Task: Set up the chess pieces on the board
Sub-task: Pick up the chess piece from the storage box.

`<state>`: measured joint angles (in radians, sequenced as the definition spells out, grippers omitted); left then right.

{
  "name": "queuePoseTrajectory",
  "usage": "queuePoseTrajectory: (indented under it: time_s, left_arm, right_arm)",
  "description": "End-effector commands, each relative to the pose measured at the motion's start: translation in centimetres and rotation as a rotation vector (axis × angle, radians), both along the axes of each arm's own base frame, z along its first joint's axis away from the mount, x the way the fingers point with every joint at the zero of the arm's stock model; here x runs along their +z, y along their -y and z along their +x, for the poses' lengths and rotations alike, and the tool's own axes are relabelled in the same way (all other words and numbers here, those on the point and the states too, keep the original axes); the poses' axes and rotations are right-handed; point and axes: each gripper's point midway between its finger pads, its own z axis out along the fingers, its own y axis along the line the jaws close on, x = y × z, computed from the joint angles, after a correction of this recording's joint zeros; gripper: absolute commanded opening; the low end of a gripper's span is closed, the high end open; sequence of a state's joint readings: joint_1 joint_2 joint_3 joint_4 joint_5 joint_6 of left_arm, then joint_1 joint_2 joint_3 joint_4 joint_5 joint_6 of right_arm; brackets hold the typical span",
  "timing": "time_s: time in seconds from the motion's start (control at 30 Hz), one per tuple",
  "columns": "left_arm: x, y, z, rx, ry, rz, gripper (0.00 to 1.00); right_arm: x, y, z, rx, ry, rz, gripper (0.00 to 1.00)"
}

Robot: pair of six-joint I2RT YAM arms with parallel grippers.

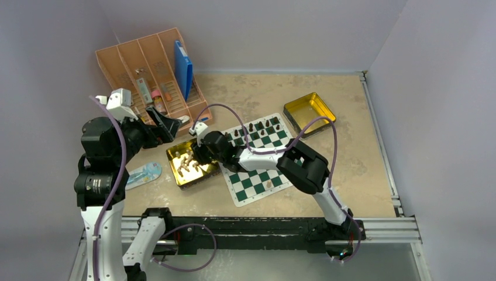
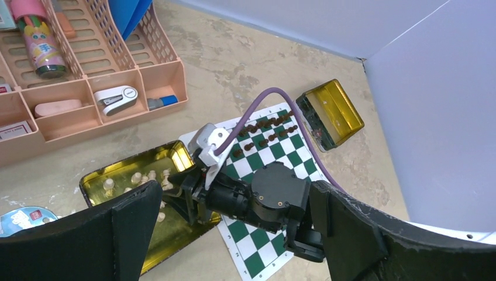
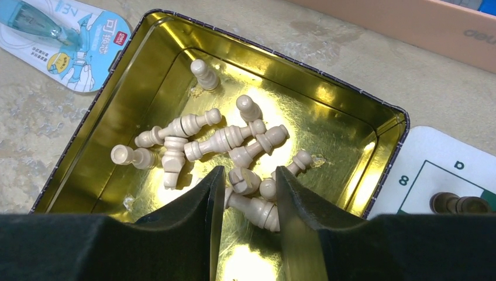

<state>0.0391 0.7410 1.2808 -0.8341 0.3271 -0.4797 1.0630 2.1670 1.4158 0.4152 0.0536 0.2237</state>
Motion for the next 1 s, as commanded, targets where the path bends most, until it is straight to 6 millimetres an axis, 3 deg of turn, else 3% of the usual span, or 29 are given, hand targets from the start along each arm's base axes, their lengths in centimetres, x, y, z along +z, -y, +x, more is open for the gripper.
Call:
queuePoseTrajectory:
  time_s: [0.0, 0.2, 0.43, 0.67, 0.83, 0.97]
  left_arm:
    - [0.8, 0.3, -0.1, -0.012, 0.029, -0.022, 0.97]
    - [-0.2, 0.1, 0.0, -0.007, 0.008, -0.001, 0.97]
    - [-3.1, -0.5, 0.5, 0.015, -0.04, 0.029, 0.96]
    - [-5.7, -0.6, 0.9, 0.016, -0.084, 0.032, 0.96]
    - [-6.3, -0.3, 1.2, 0.0, -0.093, 0.023, 0.96]
    - [-7.5, 0.1, 1.4, -0.032, -0.1, 0.018, 0.96]
  right_arm:
    - [1.4, -1.5, 0.0, 0.037, 0.034, 0.003, 0.36]
    - [2.8, -1.8, -0.2, 0.045, 0.039, 0.036, 0.17]
    - [7.8, -1.0, -0.7, 0.017, 0.063, 0.121, 0.15]
    - [12.4, 2.0, -0.8, -0.07, 0.112, 0.198, 0.15]
    - [13.6, 5.0, -0.7, -0.173, 0.106, 0.206, 0.15]
    - [12.9, 8.6, -1.4, -0.259, 0.072, 0.158, 0.15]
